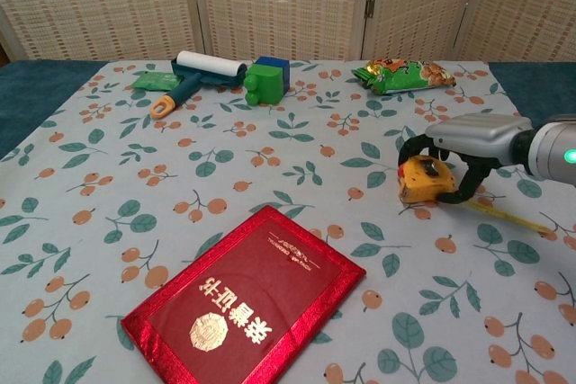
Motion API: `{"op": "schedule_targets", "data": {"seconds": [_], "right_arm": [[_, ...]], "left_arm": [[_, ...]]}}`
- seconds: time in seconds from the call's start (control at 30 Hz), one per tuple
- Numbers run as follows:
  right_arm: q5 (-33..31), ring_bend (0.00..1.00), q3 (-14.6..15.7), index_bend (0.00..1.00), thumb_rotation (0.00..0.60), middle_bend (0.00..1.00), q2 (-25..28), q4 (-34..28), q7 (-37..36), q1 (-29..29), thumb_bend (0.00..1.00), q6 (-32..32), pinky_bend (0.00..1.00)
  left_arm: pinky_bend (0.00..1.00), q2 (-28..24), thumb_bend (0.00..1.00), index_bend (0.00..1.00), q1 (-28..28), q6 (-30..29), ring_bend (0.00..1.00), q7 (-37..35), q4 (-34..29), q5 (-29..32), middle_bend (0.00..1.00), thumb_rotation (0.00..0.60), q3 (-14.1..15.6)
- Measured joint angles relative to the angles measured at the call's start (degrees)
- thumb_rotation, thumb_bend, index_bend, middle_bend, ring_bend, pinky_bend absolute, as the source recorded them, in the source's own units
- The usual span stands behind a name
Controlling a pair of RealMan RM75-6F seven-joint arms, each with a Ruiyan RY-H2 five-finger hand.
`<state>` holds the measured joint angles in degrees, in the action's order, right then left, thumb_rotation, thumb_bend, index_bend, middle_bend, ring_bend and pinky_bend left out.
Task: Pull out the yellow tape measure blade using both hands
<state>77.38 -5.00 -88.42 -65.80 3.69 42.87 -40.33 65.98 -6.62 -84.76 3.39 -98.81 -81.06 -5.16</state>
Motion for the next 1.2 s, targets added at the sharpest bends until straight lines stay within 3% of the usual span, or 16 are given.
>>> {"op": "schedule_targets", "data": {"seconds": [0.43, 0.7, 0.93, 1.2], "right_arm": [[-3.0, 0.45, -5.3, 0.57, 0.600, 0.46, 1.9, -8.3, -11.8, -1.7, 0.38, -5.2, 0.33], [-3.8, 0.45, -9.7, 0.57, 0.600, 0.46, -1.7, -13.6, -18.6, -0.9, 0.38, -9.0, 0.33], [-3.8, 0.45, -12.0, 0.57, 0.600, 0.46, -7.9, -12.7, -21.6, 0.7, 0.38, -11.8, 0.33], [-2.2, 0.46, -13.8, 0.57, 0.600, 0.46, -16.0, -5.7, -27.3, 2.6, 0.38, -16.1, 0.33]], "left_arm": [[0.00, 3.9, 0.35, 0.16, -10.1, 7.5, 0.07, -2.7, -2.2, -1.3, 0.11, 0.600, -5.7], [0.00, 9.4, 0.35, 0.14, -17.8, 12.9, 0.06, 0.5, -2.8, 1.8, 0.11, 0.600, -10.0], [0.00, 14.2, 0.35, 0.10, -22.9, 15.3, 0.06, 5.6, -2.9, 5.6, 0.11, 0.600, -12.5], [0.00, 18.3, 0.35, 0.07, -26.2, 15.6, 0.05, 10.7, -2.3, 7.9, 0.08, 0.600, -13.0]]}}
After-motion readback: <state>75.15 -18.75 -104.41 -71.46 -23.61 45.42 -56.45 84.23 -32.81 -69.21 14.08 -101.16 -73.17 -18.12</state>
